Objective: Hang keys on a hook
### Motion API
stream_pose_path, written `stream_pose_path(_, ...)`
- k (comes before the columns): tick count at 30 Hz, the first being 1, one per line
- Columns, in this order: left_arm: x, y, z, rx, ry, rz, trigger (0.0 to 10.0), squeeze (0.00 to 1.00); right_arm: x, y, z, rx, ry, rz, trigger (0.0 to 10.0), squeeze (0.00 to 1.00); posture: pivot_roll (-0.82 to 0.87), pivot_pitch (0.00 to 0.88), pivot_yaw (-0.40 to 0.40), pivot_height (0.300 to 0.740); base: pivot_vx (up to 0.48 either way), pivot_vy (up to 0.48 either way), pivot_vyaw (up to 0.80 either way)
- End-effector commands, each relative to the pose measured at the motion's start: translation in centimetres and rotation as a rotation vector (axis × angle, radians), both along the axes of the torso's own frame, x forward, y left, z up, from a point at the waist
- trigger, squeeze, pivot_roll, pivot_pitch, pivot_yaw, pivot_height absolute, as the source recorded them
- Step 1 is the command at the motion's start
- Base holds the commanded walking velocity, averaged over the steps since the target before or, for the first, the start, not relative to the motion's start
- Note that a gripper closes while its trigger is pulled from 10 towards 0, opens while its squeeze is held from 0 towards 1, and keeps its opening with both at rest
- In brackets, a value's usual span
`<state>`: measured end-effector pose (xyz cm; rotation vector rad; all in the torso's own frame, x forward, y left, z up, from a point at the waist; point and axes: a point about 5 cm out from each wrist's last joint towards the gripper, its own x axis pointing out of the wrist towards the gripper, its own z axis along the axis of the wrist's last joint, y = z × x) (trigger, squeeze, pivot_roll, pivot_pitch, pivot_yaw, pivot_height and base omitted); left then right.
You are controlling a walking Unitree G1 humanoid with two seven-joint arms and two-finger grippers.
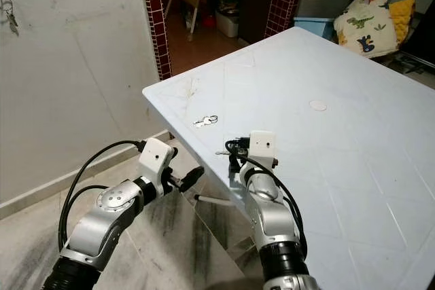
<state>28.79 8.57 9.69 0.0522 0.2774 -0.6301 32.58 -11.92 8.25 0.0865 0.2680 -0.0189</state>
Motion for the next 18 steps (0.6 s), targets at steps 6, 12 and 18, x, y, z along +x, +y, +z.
stream_pose_path(6,-0.07,-0.31,0.74,-0.008,-0.021,-0.024,10.0,0.00,0.66,-0.85,-0.02,0.007,-0.004,-0.048,0.0,0.00,0.11,0.000,-0.054,0.740,0.000,0.000,0.00)
stream_pose_path(12,-0.12,-0.37,0.73,-0.011,-0.020,-0.024,10.0,0.00,0.46,-0.77,-0.60,0.031,0.011,-0.045,0.0,0.00,0.10,0.000,-0.054,0.740,0.000,0.000,0.00)
stream_pose_path(18,-0.18,-0.44,0.65,-0.011,-0.018,-0.026,10.0,0.00,0.42,-0.31,-0.81,0.058,0.015,-0.022,0.0,0.00,0.10,0.000,-0.053,0.740,0.000,0.000,0.00)
